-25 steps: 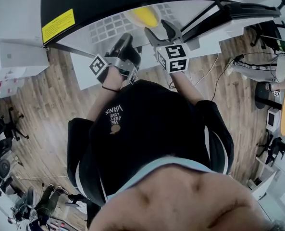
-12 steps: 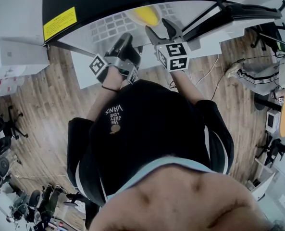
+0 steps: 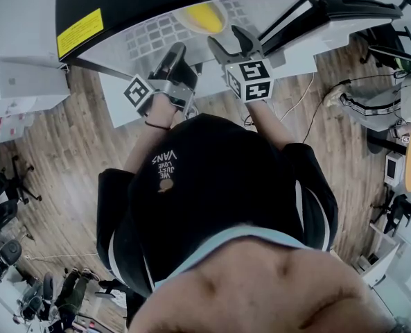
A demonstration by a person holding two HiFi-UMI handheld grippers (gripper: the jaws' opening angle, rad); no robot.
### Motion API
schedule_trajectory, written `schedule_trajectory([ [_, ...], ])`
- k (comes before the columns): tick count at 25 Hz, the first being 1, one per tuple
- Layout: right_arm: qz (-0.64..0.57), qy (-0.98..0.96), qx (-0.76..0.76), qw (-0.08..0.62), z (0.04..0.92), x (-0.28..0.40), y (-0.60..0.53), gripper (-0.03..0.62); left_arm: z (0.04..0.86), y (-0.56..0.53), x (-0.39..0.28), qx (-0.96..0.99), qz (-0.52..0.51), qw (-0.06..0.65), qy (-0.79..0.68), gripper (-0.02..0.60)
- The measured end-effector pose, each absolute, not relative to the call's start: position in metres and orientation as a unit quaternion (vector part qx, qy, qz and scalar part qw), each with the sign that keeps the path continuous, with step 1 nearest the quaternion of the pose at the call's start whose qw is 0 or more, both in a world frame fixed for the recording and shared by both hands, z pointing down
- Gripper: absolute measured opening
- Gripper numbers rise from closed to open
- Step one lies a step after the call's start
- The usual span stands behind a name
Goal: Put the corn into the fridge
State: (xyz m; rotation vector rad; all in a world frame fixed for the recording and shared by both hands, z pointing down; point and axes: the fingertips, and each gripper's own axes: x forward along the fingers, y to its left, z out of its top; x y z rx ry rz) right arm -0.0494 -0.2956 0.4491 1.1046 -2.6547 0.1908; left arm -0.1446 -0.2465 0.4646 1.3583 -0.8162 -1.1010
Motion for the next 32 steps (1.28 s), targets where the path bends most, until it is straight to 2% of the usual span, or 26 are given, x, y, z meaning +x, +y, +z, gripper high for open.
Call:
schedule_trajectory([
  [11, 0.063, -0.916, 0.378, 0.118, 0.439, -0.041, -0.282, 0.267, 0.430, -0.245, -0.141, 0.691, -0.393, 0.463, -0.391, 0.067],
  [21, 0.062, -0.920, 0.374, 0.103, 0.432, -0.029, -0.267, 0.267, 0.423, -0.236, -0.135, 0.778, -0.232, 0.326, -0.484, 0.067],
  [32, 0.069, -0.923, 0.364, 0.103, 0.436, -0.019, -0.243, 0.267, 0.430, -0.212, -0.119, 0.807, -0.090, 0.216, -0.542, 0.067],
])
